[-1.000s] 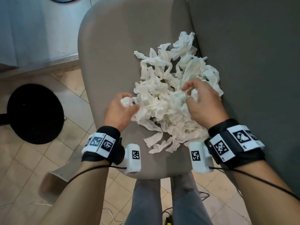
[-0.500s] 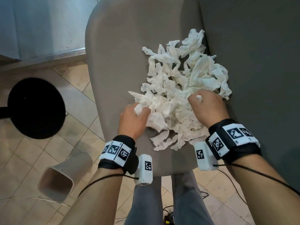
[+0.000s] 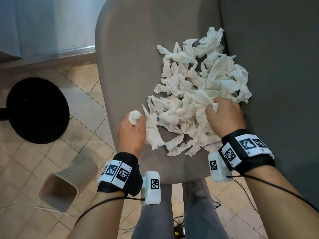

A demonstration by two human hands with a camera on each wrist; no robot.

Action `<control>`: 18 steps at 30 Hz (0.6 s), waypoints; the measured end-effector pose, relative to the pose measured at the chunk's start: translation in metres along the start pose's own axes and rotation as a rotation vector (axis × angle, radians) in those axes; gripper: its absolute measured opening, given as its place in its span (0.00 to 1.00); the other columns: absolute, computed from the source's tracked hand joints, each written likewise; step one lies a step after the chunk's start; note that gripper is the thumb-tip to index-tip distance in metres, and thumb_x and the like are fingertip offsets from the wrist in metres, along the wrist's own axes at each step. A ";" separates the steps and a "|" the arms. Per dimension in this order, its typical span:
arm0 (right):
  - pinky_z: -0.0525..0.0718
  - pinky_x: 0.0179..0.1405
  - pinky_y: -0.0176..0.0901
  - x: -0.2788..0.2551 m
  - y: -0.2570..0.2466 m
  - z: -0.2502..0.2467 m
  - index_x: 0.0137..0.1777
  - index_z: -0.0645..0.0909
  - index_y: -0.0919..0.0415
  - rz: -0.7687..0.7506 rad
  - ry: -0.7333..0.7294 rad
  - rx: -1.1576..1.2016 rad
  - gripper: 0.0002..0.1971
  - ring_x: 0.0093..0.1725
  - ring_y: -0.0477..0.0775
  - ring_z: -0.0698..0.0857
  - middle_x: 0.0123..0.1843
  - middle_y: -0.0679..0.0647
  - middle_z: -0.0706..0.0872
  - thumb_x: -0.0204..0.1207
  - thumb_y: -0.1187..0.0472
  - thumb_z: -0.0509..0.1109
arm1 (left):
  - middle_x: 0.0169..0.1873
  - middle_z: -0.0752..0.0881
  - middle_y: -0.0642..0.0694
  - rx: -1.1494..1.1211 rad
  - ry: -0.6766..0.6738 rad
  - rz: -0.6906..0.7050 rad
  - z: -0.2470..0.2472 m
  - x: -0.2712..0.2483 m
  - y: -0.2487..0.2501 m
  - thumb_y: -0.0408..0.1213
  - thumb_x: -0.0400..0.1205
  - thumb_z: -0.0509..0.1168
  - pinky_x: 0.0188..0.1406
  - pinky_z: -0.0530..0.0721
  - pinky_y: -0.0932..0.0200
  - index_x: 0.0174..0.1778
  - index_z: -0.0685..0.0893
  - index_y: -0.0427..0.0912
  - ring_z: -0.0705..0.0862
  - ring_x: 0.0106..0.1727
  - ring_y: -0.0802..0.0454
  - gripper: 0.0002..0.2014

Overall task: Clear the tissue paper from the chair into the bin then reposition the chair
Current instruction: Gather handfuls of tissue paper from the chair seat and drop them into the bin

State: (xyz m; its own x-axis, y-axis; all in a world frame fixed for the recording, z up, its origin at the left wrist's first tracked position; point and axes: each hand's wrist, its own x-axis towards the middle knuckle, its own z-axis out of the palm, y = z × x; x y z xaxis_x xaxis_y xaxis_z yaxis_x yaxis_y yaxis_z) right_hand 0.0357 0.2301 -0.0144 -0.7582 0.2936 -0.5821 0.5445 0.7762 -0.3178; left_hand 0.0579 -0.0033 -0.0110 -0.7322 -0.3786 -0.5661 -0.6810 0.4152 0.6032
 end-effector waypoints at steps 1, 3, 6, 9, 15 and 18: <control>0.76 0.55 0.51 -0.001 0.002 -0.002 0.67 0.81 0.63 -0.015 0.029 0.028 0.18 0.64 0.68 0.79 0.64 0.65 0.83 0.81 0.57 0.61 | 0.28 0.81 0.56 0.018 -0.013 0.017 -0.001 -0.002 0.000 0.42 0.81 0.65 0.31 0.74 0.66 0.36 0.81 0.46 0.78 0.30 0.59 0.08; 0.75 0.52 0.47 -0.004 0.005 -0.008 0.62 0.84 0.62 -0.060 0.081 0.099 0.16 0.60 0.67 0.81 0.58 0.64 0.84 0.80 0.60 0.60 | 0.31 0.85 0.54 0.034 -0.050 0.047 0.000 -0.004 -0.003 0.46 0.80 0.69 0.28 0.75 0.71 0.37 0.81 0.48 0.82 0.33 0.57 0.09; 0.74 0.51 0.45 -0.013 0.004 -0.023 0.55 0.87 0.64 -0.060 0.136 0.180 0.14 0.55 0.62 0.80 0.54 0.60 0.82 0.81 0.61 0.61 | 0.29 0.85 0.51 0.094 -0.076 0.077 0.002 -0.005 -0.005 0.44 0.78 0.73 0.27 0.74 0.73 0.36 0.81 0.48 0.81 0.32 0.53 0.09; 0.76 0.40 0.49 -0.025 0.003 -0.037 0.44 0.82 0.69 -0.008 0.188 0.270 0.13 0.45 0.64 0.79 0.44 0.61 0.83 0.78 0.59 0.62 | 0.27 0.82 0.51 0.188 -0.071 0.095 0.001 0.000 -0.004 0.34 0.77 0.68 0.25 0.72 0.74 0.31 0.77 0.49 0.79 0.32 0.50 0.11; 0.81 0.36 0.48 -0.036 0.012 -0.036 0.42 0.84 0.59 0.138 0.270 0.430 0.05 0.34 0.59 0.82 0.32 0.49 0.84 0.70 0.60 0.68 | 0.44 0.83 0.44 0.274 -0.187 0.123 0.002 0.014 -0.004 0.31 0.77 0.62 0.43 0.76 0.54 0.38 0.77 0.53 0.81 0.48 0.42 0.10; 0.87 0.41 0.53 -0.039 0.015 -0.028 0.42 0.85 0.55 0.199 0.287 0.488 0.08 0.42 0.57 0.88 0.37 0.46 0.90 0.66 0.66 0.68 | 0.53 0.82 0.45 0.348 -0.206 0.118 0.007 0.022 -0.011 0.36 0.79 0.64 0.52 0.77 0.52 0.54 0.81 0.50 0.80 0.56 0.44 0.09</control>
State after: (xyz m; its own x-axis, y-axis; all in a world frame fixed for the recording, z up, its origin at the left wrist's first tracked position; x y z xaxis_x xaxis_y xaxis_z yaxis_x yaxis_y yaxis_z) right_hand 0.0639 0.2457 0.0247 -0.6545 0.5985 -0.4620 0.7361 0.3647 -0.5703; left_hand 0.0493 -0.0105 -0.0338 -0.7642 -0.1527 -0.6266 -0.5238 0.7138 0.4649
